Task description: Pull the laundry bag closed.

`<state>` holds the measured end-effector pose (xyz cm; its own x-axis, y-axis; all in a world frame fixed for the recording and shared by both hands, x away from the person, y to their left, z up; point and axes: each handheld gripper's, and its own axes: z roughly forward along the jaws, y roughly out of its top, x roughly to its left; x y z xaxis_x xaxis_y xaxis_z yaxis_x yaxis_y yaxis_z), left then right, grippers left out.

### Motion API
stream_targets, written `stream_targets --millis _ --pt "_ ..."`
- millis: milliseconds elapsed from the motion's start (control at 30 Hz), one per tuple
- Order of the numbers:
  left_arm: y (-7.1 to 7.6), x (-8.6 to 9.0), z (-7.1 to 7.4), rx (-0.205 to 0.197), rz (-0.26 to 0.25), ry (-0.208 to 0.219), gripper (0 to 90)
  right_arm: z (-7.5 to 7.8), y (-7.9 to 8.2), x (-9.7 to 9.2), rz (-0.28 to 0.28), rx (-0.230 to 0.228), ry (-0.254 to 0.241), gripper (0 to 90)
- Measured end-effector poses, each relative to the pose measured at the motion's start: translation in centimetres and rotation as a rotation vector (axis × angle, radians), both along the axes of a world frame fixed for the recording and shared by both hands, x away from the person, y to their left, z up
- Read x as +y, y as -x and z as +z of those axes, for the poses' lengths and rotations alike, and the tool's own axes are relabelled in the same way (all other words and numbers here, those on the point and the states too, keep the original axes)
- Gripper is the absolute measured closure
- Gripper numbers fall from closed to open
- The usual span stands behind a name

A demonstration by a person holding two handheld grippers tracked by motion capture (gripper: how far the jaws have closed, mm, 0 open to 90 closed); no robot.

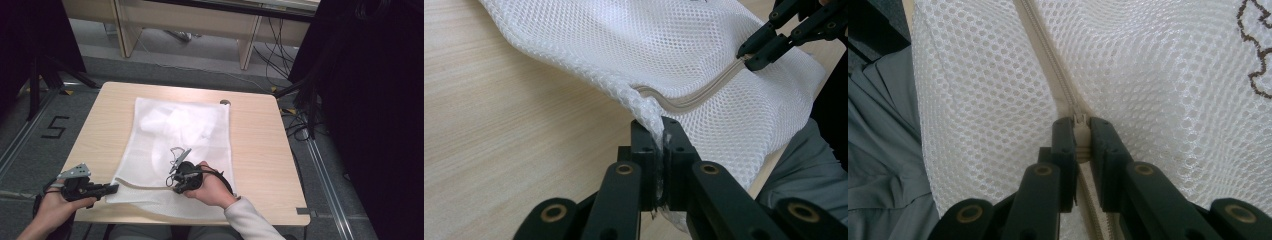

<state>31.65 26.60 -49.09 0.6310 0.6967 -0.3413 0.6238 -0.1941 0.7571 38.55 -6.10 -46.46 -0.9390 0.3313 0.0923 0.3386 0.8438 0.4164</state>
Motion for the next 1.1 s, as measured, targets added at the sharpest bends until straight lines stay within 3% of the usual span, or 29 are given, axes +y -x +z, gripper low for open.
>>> stream_targets --millis 167,200,300,400,533,567,700,1100 --pt "0.0 0.0 0.0 -0.001 0.004 0.004 85.5 0.1 0.0 -0.1 -0.014 -0.008 0.006 82.4" --pt "0.0 0.0 0.0 -0.001 0.004 0.003 85.5 0.1 -0.2 -0.3 0.011 -0.024 0.012 82.4" --pt "0.0 0.0 0.0 0.001 0.001 0.001 85.4 0.1 -0.1 -0.5 -0.010 0.003 0.000 82.4" --pt "0.0 0.0 0.0 0.000 0.000 -0.002 85.5 0.0 -0.3 -0.6 0.011 -0.019 0.007 82.4" --pt "0.0 0.0 0.0 -0.001 -0.001 -0.002 85.4 0.1 -0.2 -0.6 0.008 -0.012 0.004 82.4" --pt "0.0 0.0 0.0 0.001 0.000 -0.001 85.5 0.2 -0.1 -0.7 -0.026 -0.014 0.024 82.4" --pt "0.0 0.0 0.0 0.001 0.001 0.000 85.4 0.1 -0.2 -0.9 -0.019 0.003 0.000 82.3" --pt "0.0 0.0 0.0 0.001 0.000 -0.003 85.4 0.2 -0.2 -1.1 -0.026 -0.017 0.018 82.4"
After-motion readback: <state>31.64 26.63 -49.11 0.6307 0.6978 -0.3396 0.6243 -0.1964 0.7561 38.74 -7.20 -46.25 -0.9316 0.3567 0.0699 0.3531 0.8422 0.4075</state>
